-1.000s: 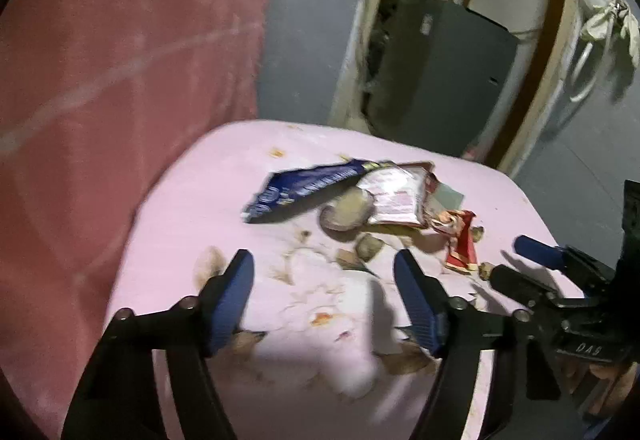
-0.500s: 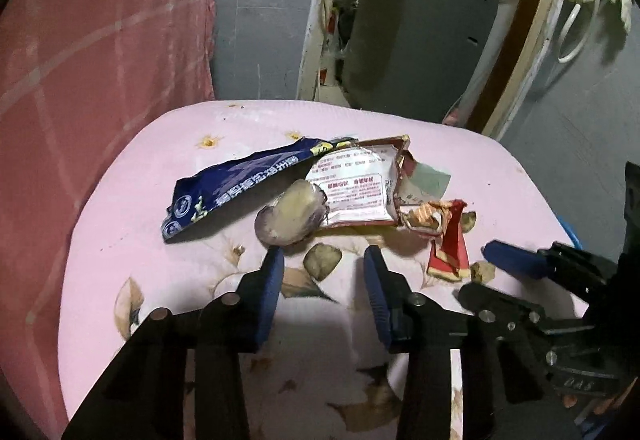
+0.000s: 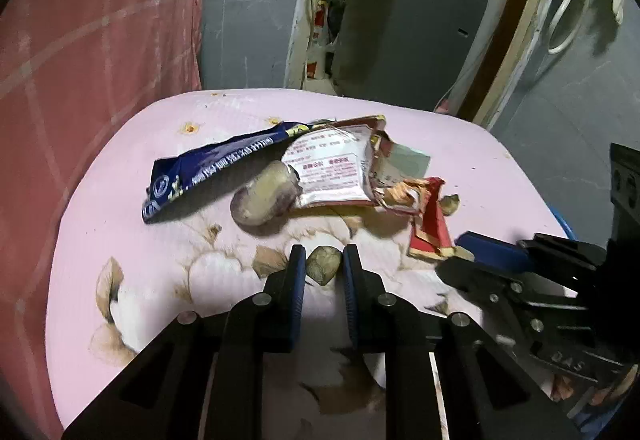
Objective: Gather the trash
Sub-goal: 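Grasp a brown peel piece with left gripper while right grasps another brown peel, then carry both held peel pieces over the blue basin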
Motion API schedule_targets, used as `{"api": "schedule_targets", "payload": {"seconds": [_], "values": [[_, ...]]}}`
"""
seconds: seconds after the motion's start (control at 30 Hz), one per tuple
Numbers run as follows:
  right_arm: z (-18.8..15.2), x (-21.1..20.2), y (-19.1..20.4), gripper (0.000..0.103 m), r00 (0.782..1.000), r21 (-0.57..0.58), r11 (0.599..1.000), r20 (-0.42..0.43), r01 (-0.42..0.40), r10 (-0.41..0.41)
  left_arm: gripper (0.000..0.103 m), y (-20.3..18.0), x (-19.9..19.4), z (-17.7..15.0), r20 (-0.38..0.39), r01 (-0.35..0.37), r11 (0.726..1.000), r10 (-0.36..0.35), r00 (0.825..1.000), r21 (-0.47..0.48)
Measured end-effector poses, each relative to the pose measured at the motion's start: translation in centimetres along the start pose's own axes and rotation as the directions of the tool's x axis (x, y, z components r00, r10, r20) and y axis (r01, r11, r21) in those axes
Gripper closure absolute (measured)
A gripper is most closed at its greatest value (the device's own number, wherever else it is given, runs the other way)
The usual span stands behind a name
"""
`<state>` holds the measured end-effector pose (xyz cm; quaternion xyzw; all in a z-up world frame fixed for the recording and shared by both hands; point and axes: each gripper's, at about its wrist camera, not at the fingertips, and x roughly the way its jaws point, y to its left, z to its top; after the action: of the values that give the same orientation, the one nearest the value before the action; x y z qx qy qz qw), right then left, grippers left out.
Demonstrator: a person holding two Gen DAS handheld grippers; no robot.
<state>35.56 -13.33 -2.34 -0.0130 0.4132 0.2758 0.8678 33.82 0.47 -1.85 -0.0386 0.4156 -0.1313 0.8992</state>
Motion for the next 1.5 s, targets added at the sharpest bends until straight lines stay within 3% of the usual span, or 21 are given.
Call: {"api": "schedule_targets", "payload": {"seconds": [0.13, 0.23, 0.47, 0.6, 0.77, 1.0, 1.17, 1.37, 1.5], "values": [[-0.3, -0.7, 0.0, 0.076, 0.999, 0.010, 1.000, 0.035, -0.002, 0.002, 0.088, -0.6, -1.0, -1.2, 0.040, 0.002, 1.000, -0.002, 0.999, -0.005], [-0.7, -2.4, -0.2, 0.076, 0.994, 0.027, 1.000, 0.114, -0.007, 0.004, 0.088, -0.8, -2.3, -1.5, 0.092, 0.007, 1.000, -0.006, 0.996, -0.007], [-2.0, -7.1, -1.1, 0.076, 0.952, 0.071, 0.997, 0.305, 0.017, -0.037, 0.088, -3.0, -5.4, -2.4, 0.233, 0.025, 1.000, -0.021, 0.972, -0.017], [-2.7, -10.2, -1.1, 0.076, 0.906, 0.068, 0.995, 0.412, 0.077, -0.099, 0.088, -5.0, -7.0, -2.4, 0.317, 0.044, 0.999, -0.039, 0.948, -0.009], [-3.3, -14.4, -2.1, 0.076, 0.832, 0.108, 0.983, 0.525, 0.147, -0.182, 0.088, -7.8, -8.5, -1.6, 0.386, 0.077, 0.997, -0.079, 0.919, 0.021], [-4.3, -19.3, -4.2, 0.076, 0.743, 0.172, 0.961, 0.610, 0.216, -0.276, 0.088, -12.4, -10.6, -0.8, 0.477, 0.090, 0.990, -0.129, 0.869, 0.105], [-5.4, -21.9, -6.2, 0.076, 0.682, 0.251, 0.928, 0.630, 0.274, -0.372, 0.088, -15.8, -10.9, -0.1, 0.502, 0.104, 0.979, -0.180, 0.846, 0.177], [-6.9, -24.4, -9.3, 0.076, 0.636, 0.351, 0.888, 0.621, 0.297, -0.459, 0.088, -20.3, -10.3, 0.6, 0.501, 0.141, 0.959, -0.250, 0.829, 0.245], [-8.0, -25.4, -11.0, 0.076, 0.627, 0.408, 0.863, 0.597, 0.300, -0.500, 0.088, -22.6, -9.1, 1.0, 0.470, 0.161, 0.950, -0.274, 0.839, 0.268]]}}
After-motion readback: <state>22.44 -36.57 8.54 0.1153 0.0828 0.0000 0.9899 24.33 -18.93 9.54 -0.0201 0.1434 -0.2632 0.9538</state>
